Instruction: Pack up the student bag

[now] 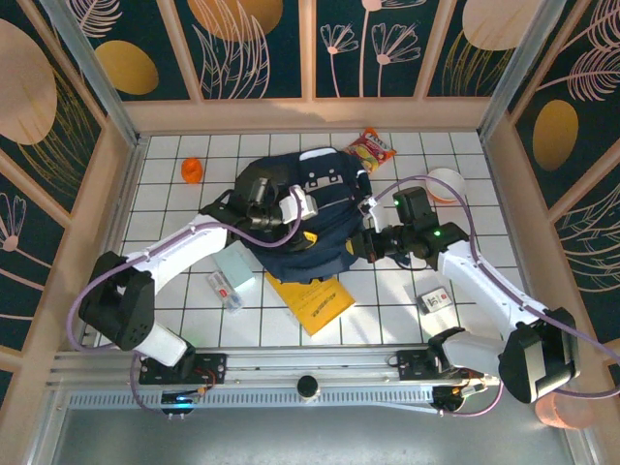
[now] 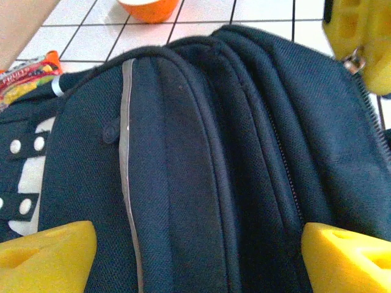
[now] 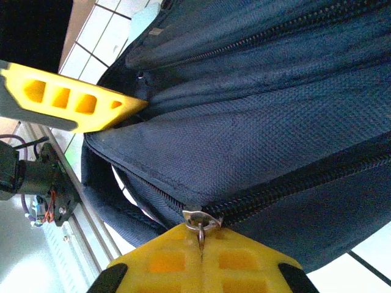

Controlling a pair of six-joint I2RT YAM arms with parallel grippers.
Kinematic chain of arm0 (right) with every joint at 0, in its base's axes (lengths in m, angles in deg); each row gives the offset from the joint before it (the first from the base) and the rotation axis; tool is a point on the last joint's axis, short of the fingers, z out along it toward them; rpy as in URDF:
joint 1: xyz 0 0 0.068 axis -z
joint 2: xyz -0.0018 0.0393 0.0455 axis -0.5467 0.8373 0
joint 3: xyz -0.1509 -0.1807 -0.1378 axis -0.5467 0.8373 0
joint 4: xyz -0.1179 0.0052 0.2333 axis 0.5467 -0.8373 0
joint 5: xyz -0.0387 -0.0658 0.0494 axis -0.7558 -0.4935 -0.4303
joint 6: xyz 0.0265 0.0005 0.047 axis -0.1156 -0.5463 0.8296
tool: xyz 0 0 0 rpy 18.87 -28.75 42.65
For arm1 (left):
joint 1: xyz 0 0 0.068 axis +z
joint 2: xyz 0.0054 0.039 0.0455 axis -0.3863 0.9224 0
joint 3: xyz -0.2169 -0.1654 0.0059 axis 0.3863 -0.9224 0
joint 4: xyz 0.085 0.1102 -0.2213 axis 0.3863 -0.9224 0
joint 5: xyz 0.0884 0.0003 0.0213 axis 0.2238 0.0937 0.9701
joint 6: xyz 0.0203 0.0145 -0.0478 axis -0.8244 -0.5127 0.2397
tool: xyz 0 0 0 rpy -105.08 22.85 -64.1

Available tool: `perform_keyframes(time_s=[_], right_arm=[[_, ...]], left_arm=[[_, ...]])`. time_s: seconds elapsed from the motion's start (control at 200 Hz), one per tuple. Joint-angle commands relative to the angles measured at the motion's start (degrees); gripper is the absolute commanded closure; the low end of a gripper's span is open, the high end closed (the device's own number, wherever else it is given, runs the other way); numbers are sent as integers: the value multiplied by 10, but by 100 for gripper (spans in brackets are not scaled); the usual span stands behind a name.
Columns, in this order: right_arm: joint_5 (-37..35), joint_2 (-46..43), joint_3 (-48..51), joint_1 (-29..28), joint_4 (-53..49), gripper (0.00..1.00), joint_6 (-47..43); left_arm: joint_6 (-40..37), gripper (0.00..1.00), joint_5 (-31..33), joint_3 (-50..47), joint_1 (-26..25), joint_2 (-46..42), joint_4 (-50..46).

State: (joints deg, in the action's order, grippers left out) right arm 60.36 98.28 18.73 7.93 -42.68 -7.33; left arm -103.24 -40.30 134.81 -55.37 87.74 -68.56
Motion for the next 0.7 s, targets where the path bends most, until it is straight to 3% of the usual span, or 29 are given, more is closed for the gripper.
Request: perform_keyframes(time_s=[0.0,0.07,0.145,0.26,0.355,0.43,0.586,0.691], right_arm=[[24,-2,-33,4,6,100,-17],[20,1,-39,6,1,100,-15],[-4,10,-48,5,-11,100,-7],[-42,28,-66,-9,-34,100,7],[-61,35,-76,-25,-24,100,29],[-72,38,-86,-32,-13,100,51],[-83,40,-112,-48,-6,100,85],[-62,42,-129,-57,-9,100,105]], left_arm=[[-11,38,73,-12,2,38,25],[25,78,120,-3,2,51,44],[90,100,124,1,1,33,70],[228,100,157,-9,-18,-18,129],[254,100,214,-10,-59,-47,145],[322,100,238,-8,-75,-55,177],[433,100,317,26,-86,-39,199],[443,100,375,59,-88,-12,189]])
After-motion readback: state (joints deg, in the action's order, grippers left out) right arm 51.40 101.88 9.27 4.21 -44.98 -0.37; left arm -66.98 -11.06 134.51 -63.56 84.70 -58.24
